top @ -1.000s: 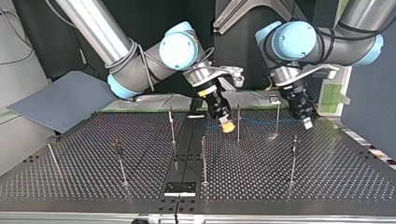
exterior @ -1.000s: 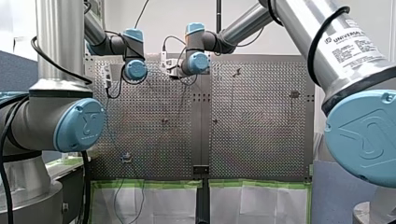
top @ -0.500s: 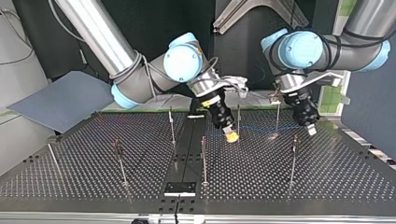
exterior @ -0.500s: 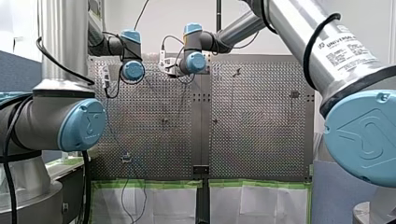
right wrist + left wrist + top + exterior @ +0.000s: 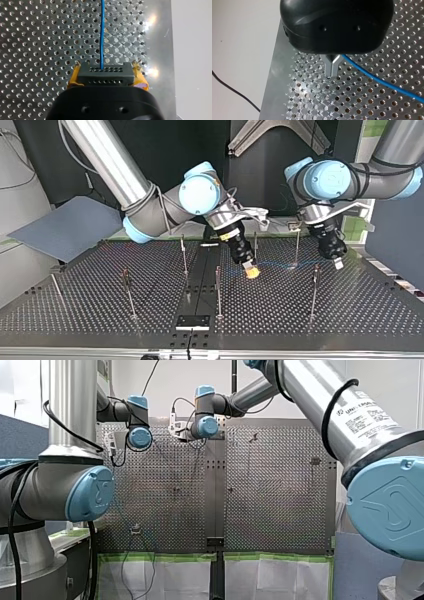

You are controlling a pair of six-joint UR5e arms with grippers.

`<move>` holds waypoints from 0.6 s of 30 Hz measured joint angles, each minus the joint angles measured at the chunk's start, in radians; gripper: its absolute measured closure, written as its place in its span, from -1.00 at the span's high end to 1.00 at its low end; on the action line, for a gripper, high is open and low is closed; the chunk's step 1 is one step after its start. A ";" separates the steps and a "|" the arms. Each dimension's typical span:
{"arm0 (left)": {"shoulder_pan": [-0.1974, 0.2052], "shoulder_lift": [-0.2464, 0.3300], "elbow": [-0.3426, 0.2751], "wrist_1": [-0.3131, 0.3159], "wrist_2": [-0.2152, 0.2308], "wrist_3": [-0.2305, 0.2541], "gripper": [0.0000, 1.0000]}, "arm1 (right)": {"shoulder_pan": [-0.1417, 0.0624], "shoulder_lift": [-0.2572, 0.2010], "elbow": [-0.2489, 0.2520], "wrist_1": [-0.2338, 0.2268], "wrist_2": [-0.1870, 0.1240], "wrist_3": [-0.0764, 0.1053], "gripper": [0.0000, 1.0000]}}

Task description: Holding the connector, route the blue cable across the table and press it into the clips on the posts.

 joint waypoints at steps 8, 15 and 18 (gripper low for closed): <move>0.024 -0.001 0.016 0.014 0.046 -0.016 -1.00 | 0.003 0.015 -0.020 0.003 0.000 -0.001 -0.99; 0.051 -0.010 0.043 0.015 0.079 -0.034 -1.00 | 0.003 0.016 -0.051 0.018 0.000 0.000 -0.99; 0.066 -0.015 0.058 0.011 0.097 -0.038 -1.00 | 0.000 0.017 -0.060 0.025 0.000 0.000 -0.99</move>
